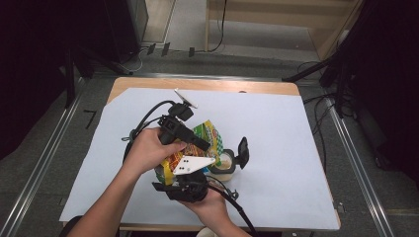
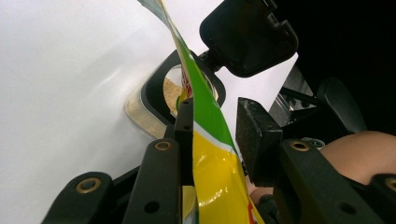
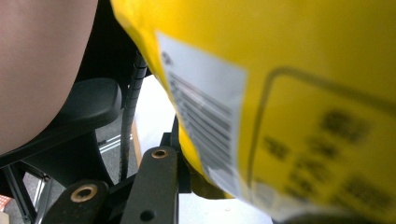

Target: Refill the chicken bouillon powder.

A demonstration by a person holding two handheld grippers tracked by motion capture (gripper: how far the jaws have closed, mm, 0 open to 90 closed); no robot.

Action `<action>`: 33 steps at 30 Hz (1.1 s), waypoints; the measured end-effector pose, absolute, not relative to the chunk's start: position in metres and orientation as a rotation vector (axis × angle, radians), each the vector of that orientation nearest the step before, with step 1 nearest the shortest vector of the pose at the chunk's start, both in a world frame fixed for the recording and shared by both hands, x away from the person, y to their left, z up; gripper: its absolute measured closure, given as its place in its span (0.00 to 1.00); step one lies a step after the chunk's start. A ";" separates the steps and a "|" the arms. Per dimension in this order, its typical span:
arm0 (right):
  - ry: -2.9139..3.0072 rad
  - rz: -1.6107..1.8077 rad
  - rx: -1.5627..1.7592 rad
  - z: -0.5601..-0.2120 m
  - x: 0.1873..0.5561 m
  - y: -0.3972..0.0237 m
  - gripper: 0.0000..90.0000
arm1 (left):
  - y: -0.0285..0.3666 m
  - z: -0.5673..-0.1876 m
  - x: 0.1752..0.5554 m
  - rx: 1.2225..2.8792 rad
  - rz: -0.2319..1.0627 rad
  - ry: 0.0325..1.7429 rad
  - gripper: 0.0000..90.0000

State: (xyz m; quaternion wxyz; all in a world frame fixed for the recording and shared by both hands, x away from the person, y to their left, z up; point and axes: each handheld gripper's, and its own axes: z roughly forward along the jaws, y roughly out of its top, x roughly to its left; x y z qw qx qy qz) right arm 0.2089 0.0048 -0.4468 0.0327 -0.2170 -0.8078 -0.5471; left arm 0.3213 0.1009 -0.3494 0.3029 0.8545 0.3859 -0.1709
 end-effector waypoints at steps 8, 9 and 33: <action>-2.464 -1.681 -0.673 -0.446 0.209 0.004 0.81 | 0.101 -0.349 0.321 2.267 -0.452 1.024 0.78; -2.463 -1.682 -0.673 -0.446 0.209 0.004 0.81 | 0.101 -0.349 0.321 2.267 -0.451 1.024 0.78; -2.448 -1.680 -0.683 -0.445 0.210 0.004 0.81 | 0.101 -0.350 0.323 2.259 -0.459 1.028 0.78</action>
